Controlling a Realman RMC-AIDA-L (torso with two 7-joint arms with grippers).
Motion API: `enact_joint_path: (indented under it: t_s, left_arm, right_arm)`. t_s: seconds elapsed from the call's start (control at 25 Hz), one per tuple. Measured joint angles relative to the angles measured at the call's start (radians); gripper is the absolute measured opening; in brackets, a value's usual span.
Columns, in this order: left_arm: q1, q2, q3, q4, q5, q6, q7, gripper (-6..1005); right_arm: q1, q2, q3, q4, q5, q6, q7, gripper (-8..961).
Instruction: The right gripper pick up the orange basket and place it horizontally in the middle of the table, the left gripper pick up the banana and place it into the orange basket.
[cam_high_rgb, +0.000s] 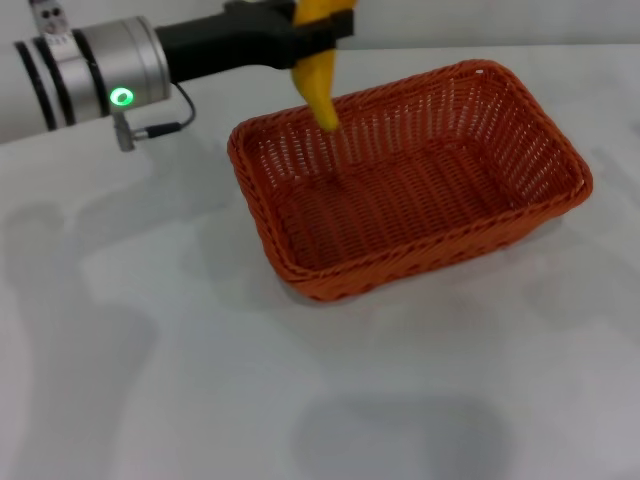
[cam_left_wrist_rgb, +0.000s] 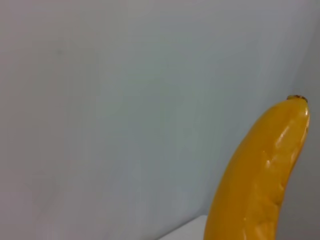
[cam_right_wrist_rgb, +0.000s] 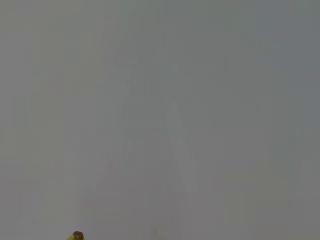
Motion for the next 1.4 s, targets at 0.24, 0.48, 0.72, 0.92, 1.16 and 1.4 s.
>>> enact_joint_path:
  t_s: [0.24, 0.48, 0.72, 0.92, 1.16, 1.4]
  left_arm:
    - [0.000, -0.002, 0.000, 0.090, 0.044, -0.036, 0.022, 511]
    - [0.012, -0.002, 0.000, 0.151, 0.079, -0.082, 0.030, 512]
    - [0.037, -0.002, 0.000, 0.168, 0.094, -0.085, 0.061, 513]
    - [0.066, -0.002, -0.001, 0.178, 0.069, -0.094, 0.129, 514]
    - [0.077, -0.002, -0.002, 0.184, 0.037, -0.102, 0.198, 515]
    - [0.131, -0.002, -0.002, 0.216, -0.159, -0.086, 0.386, 765]
  right_arm:
    - [0.000, 0.003, 0.005, 0.003, 0.000, 0.000, -0.001, 775]
    - [0.000, 0.005, 0.005, 0.003, 0.000, 0.000, -0.002, 775]
    - [0.000, 0.008, 0.006, 0.003, 0.000, 0.002, -0.003, 774]
    - [0.002, 0.008, 0.003, 0.003, 0.000, 0.009, -0.003, 774]
    - [0.004, 0.007, 0.000, 0.003, 0.000, 0.010, -0.003, 774]
    - [0.002, 0.007, 0.000, 0.003, 0.000, 0.010, -0.012, 774]
